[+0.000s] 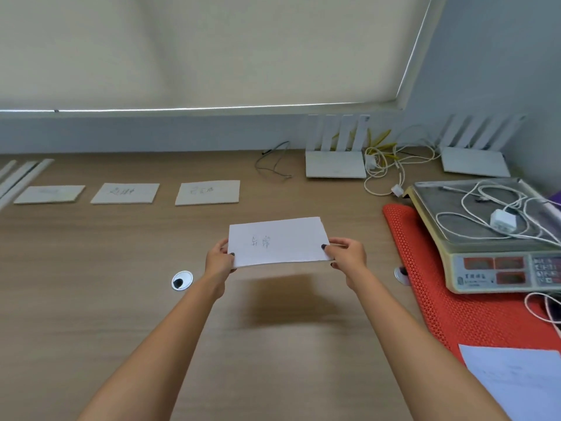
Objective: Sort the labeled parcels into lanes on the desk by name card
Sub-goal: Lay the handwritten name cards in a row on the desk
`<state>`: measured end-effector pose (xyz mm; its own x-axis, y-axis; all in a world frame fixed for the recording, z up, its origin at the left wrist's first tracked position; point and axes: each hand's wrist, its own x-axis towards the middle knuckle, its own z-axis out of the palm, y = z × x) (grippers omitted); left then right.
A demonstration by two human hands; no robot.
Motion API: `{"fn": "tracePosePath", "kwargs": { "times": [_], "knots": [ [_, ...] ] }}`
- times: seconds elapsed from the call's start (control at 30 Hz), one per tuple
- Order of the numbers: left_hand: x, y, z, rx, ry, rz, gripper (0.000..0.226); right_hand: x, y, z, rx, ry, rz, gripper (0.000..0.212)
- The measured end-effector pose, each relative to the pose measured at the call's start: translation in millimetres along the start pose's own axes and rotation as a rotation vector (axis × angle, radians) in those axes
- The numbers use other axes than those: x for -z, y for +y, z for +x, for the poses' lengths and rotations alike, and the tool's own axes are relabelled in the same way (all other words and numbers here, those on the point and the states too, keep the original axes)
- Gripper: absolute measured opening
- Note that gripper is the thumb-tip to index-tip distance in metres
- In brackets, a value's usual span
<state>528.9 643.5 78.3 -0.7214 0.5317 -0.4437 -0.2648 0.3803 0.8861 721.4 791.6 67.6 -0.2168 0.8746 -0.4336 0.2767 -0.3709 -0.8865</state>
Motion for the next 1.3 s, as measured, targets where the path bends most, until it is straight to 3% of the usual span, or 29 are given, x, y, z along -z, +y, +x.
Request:
{"fn": "tracePosePath", "kwargs": {
  "times": [0.67, 0.93, 1.2, 1.3],
  "knots": [
    [-75, -19, 98, -0.068, 0.09, 0.295, 0.054, 5, 32, 119, -0.038, 0.147, -0.084, 0.031],
    [-115, -17, 192, -0.3, 0.056, 0.621, 0.046, -22, 25, 220, 0.193, 0.186, -0.298, 0.034],
    [-150, -23, 269, -0.378, 0.112, 0.422, 0.039, -46, 23, 294, 0.397, 0.194, -0.418, 0.035],
    [-153, -21, 287, -0.392, 0.135, 0.488, 0.041, -50, 24, 310, 0.455, 0.178, -0.496, 0.041]
  ]
}}
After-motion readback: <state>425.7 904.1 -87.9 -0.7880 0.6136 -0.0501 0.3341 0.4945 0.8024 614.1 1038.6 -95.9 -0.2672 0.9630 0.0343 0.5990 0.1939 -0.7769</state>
